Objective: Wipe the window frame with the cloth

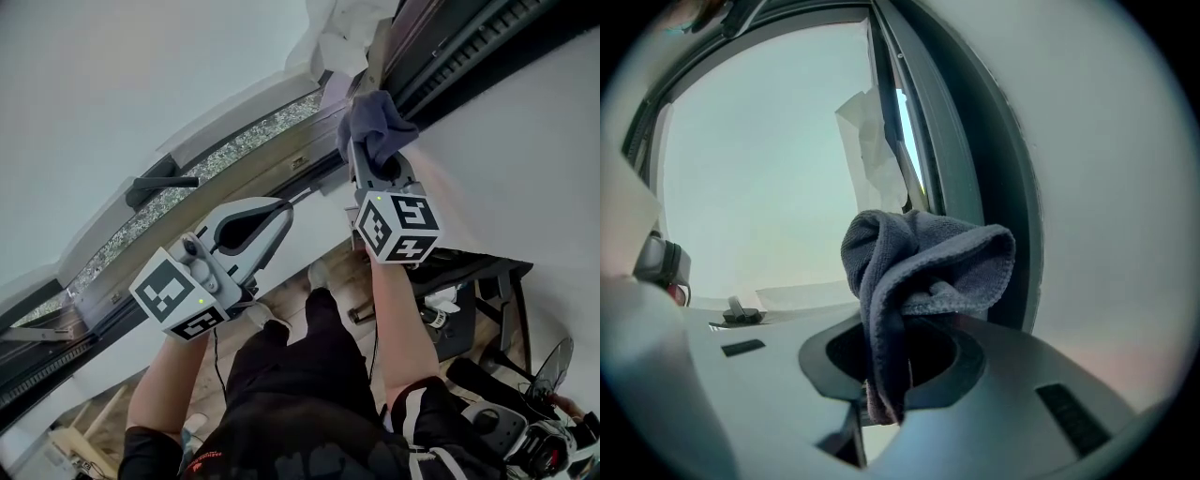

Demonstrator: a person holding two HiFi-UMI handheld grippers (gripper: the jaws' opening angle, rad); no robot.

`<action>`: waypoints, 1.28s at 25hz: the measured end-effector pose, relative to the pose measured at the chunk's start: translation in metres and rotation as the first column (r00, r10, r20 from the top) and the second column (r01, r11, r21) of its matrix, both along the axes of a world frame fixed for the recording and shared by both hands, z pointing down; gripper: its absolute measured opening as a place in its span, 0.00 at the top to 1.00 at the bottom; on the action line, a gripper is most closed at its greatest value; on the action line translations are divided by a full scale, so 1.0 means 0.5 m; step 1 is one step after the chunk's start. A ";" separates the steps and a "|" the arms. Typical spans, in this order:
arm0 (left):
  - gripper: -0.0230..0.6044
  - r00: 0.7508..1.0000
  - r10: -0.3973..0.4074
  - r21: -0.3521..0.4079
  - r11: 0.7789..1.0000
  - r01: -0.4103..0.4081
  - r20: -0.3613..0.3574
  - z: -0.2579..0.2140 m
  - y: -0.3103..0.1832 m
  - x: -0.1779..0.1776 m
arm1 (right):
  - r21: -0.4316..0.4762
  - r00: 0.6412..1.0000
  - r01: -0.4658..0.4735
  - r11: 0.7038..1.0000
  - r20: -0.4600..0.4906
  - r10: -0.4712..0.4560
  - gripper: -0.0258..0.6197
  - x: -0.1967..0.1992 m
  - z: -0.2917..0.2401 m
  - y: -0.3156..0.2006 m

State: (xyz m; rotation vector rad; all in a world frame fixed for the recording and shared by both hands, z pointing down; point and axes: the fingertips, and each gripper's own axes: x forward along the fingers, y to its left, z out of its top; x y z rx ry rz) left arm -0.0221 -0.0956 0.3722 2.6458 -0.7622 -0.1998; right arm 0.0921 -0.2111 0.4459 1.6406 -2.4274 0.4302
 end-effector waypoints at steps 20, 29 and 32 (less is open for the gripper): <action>0.93 1.000 -0.005 -0.039 0.999 0.005 -0.001 0.029 -0.007 0.006 | -0.073 1.000 -0.012 0.997 -0.001 0.012 0.88 0.014 0.078 -0.003; 0.93 1.000 -0.015 -0.047 0.999 0.015 0.006 0.033 0.004 0.001 | -0.087 1.000 -0.005 0.996 -0.009 0.005 0.88 0.016 0.086 0.005; 0.93 0.999 -0.032 -0.054 0.998 0.032 0.005 0.037 0.017 -0.011 | -0.080 1.000 0.004 0.997 -0.018 -0.006 0.88 0.017 0.077 0.013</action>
